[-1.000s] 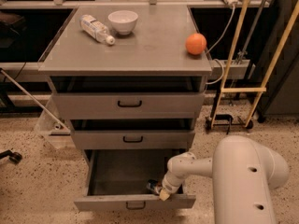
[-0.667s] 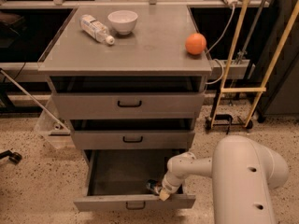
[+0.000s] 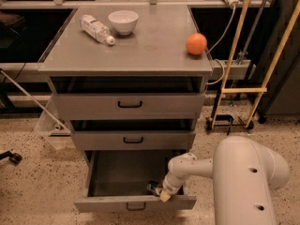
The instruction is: Place redbull can into bottom drawer
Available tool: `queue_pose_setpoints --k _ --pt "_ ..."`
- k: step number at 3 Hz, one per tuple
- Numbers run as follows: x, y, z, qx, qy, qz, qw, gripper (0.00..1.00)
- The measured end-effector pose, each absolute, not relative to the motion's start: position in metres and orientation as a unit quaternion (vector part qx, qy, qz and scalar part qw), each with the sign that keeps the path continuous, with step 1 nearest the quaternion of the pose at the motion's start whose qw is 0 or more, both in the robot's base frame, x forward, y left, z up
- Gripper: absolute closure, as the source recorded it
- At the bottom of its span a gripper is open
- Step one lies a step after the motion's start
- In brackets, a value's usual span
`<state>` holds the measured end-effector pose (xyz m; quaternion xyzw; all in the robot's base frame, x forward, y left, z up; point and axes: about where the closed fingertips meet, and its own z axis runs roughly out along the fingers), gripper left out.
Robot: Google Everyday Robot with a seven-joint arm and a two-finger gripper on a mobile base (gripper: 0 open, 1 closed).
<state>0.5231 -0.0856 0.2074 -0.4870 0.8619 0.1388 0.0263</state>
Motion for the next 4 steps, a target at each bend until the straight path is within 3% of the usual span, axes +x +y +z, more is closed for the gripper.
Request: queue_pose_setpoints --k 2,3,4 --pt "0.5231 -0.0856 0.2074 -0.487 0.862 0.139 0.026 0.11" --pt "0.5230 -0.0856 0.2074 -0.487 0.862 0.139 0.026 0.00" --pt "0.5230 -0.0856 0.2074 -0.487 0.862 0.139 0.026 0.00"
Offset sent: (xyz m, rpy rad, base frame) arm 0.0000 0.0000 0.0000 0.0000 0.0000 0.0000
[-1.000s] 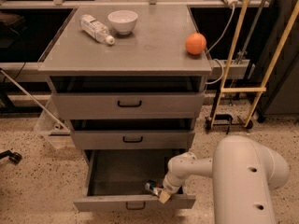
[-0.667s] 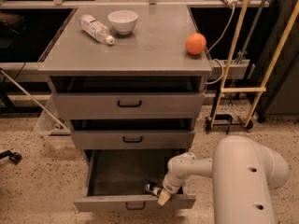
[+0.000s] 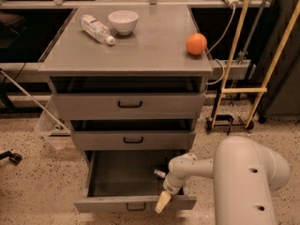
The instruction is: Place redbull can into bottom drawer
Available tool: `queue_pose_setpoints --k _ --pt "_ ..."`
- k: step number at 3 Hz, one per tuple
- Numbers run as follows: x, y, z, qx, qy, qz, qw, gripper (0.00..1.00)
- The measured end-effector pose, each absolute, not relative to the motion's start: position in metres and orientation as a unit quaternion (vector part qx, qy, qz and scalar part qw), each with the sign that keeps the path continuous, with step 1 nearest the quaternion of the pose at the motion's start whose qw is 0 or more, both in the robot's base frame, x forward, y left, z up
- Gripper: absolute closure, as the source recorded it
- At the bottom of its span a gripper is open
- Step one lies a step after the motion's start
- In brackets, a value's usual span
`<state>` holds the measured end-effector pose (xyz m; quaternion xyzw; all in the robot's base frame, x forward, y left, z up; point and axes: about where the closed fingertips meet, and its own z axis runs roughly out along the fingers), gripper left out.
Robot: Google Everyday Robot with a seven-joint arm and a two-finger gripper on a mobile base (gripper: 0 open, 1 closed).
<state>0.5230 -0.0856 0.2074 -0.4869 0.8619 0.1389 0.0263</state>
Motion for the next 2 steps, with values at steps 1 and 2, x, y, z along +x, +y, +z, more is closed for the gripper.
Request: queue_pose_setpoints --k 1,2 --pt "0.517 -0.099 0.235 -0.478 0.864 0.150 0.050 0.00" --pt "0.512 -0.135 0.303 -0.435 0.881 0.139 0.120 0.00"
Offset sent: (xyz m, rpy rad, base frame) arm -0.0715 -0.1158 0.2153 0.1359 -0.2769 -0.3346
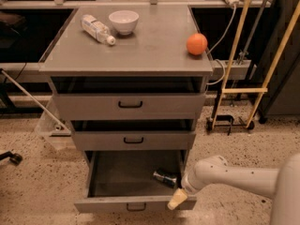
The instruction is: Place redbull can into bottom drawer
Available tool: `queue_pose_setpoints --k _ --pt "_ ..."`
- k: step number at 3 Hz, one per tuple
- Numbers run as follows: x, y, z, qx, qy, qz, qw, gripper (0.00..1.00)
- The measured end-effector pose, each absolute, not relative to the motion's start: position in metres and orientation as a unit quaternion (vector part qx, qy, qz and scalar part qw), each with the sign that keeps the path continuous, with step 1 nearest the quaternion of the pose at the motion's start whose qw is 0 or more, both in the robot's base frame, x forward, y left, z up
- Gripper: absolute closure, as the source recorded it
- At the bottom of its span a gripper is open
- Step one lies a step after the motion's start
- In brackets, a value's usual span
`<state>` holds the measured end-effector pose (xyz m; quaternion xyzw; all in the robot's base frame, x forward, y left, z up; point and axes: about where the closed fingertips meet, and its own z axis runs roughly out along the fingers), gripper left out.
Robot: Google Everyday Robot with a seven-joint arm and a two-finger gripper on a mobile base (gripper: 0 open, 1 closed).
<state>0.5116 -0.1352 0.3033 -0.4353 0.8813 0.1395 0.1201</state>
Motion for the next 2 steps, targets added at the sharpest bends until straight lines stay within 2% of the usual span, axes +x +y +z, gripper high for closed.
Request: queue_pose_setpoints --k 1,2 --pt "0.491 -0.178 0.382 -0.359 0.904 0.116 0.201 0.00" --pt "0.445 -0.210 0.454 -0.297 0.913 0.097 0.262 0.00"
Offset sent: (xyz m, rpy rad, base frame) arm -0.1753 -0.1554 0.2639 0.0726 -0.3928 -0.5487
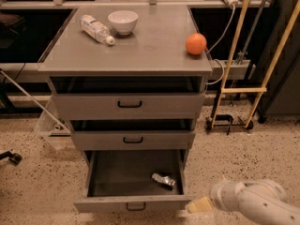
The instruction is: Place redbull can into bottom drawer
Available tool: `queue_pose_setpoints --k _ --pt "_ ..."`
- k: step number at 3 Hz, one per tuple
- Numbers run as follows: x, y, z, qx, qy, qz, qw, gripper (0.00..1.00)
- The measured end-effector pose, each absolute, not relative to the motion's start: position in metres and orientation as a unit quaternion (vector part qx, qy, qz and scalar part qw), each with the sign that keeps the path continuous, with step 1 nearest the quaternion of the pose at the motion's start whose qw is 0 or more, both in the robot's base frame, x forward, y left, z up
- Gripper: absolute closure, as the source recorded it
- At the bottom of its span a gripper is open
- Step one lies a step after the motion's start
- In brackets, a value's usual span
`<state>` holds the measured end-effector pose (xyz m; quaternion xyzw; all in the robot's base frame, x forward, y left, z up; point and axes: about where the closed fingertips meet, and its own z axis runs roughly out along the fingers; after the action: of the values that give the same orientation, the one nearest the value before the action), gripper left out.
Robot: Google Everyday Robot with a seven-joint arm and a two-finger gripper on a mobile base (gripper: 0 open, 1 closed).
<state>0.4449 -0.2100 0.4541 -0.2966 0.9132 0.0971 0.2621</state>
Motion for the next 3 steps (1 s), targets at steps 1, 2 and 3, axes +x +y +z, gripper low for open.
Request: queue_pose_setpoints --k 1,2,3 --pt "0.4153 -0.2446 0.4744 -0.278 0.920 0.068 0.266 0.00" --pt "0.4157 -0.2447 0.4746 -0.278 0.920 0.067 0.267 0.00" --pt "0.4175 -0.2424 0.4838 -0.265 0.916 0.081 0.289 0.00"
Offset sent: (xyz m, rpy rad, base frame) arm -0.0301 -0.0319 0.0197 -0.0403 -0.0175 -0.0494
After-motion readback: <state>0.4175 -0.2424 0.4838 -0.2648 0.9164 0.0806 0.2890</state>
